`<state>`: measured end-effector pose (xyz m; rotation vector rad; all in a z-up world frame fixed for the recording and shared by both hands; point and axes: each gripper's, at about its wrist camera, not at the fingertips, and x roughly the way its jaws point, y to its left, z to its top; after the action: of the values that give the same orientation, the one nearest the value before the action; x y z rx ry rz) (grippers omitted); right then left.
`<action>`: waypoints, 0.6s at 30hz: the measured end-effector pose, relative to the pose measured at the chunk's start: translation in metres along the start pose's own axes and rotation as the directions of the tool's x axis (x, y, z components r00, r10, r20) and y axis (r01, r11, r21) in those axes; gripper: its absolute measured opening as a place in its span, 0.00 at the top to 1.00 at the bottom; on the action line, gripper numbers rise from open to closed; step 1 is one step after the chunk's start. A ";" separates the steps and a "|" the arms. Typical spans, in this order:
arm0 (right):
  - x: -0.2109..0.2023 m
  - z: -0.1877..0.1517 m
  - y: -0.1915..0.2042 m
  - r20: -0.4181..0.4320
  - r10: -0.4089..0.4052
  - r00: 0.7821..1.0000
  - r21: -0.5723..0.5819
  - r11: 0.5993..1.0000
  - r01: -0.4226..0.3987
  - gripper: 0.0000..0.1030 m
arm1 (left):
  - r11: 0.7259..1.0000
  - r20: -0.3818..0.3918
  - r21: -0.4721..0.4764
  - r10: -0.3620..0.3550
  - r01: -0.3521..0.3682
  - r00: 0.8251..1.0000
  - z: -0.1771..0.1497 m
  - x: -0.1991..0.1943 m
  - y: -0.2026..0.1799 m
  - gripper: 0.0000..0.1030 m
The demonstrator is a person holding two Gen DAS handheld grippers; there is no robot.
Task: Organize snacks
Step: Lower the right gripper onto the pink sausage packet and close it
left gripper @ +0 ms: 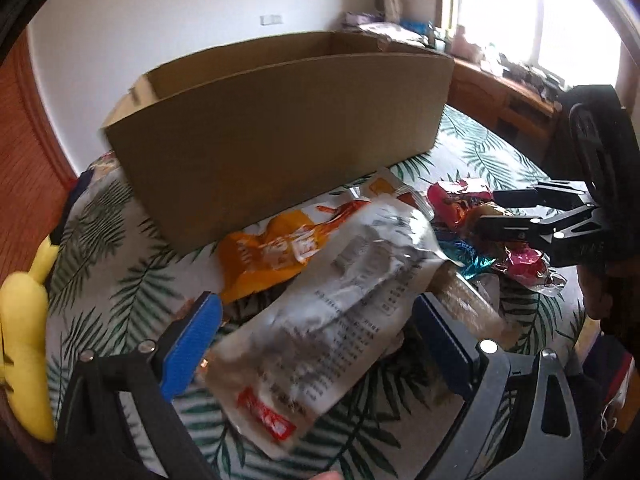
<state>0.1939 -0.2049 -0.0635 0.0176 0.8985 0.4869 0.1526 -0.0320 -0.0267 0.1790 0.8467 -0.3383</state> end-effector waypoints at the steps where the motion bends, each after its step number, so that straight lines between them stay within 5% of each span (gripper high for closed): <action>1: 0.002 0.001 -0.001 -0.009 0.008 1.000 0.002 1.000 -0.008 0.22 | 1.000 -0.011 0.010 -0.008 0.008 1.000 0.003 0.004 -0.001 0.06; 18: 0.010 0.009 -0.003 -0.009 0.029 1.000 -0.059 0.998 -0.030 0.20 | 0.990 -0.133 -0.045 -0.138 0.133 0.981 0.036 0.044 0.024 0.05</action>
<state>0.2069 -0.2024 -0.0658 -0.0245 0.8924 0.5411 0.2135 -0.0294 -0.0366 0.1116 1.0022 -0.4421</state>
